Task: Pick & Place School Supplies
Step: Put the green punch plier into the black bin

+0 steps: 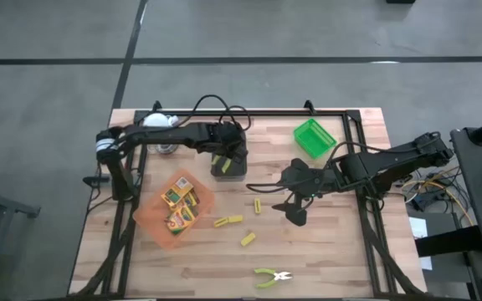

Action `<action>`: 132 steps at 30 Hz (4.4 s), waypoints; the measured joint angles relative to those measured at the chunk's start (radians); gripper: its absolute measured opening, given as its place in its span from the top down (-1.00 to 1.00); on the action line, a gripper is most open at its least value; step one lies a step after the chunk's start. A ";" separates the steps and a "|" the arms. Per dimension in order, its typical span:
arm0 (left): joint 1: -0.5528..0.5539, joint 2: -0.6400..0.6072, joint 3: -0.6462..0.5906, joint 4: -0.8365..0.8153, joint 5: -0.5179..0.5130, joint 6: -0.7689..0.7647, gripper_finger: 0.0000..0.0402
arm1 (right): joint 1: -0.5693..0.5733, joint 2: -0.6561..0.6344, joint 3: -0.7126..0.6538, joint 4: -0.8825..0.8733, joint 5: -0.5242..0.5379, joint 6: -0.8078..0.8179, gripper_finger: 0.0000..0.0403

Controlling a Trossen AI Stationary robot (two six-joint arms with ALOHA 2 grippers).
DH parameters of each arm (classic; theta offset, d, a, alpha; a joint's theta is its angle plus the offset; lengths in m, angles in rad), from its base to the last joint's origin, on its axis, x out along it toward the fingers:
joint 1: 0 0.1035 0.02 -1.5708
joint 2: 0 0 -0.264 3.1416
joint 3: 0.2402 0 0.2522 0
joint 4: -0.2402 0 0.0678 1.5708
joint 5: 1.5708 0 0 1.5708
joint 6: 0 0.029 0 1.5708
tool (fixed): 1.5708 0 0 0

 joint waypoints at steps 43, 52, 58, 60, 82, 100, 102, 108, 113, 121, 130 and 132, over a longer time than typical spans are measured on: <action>0.090 0.227 0.000 0.044 0.270 0.028 0.32 | 0.000 0.000 0.000 0.000 0.000 0.000 -0.76; 0.090 0.225 0.000 0.044 0.279 0.087 0.25 | 0.000 0.000 0.000 0.000 0.000 0.000 -0.76; 0.090 0.225 0.000 0.044 0.327 0.125 0.18 | 0.000 0.000 0.000 0.000 0.000 0.000 -0.76; 0.090 0.225 0.000 0.044 0.333 0.126 0.14 | 0.000 0.000 0.000 0.000 0.000 0.000 -0.76; 0.090 0.221 0.004 0.017 0.335 0.160 -0.46 | 0.000 0.000 0.000 0.000 0.000 0.000 -0.76; 0.090 0.215 0.084 -0.090 0.304 0.155 -0.58 | 0.000 0.000 0.000 0.000 0.000 0.000 -0.76; 0.090 0.215 0.111 -0.121 0.299 0.155 -0.58 | 0.000 0.000 0.000 0.000 0.000 0.000 -0.76; 0.090 0.215 0.201 -0.207 0.267 0.157 -0.58 | 0.000 0.000 0.000 0.000 0.000 0.000 -0.76; 0.087 0.204 0.267 -0.229 0.242 0.161 -0.58 | 0.000 0.000 0.000 0.000 0.000 0.000 -0.76; 0.075 0.134 0.311 -0.235 0.190 0.240 -0.57 | 0.000 0.000 0.000 0.000 0.000 0.000 -0.76; -0.014 0.007 0.310 -0.234 0.029 0.351 -0.57 | 0.000 0.000 0.000 0.000 0.000 0.000 -0.76; -0.044 -0.018 0.310 -0.230 0.004 0.385 -0.57 | 0.000 0.000 0.000 0.000 0.000 0.000 -0.76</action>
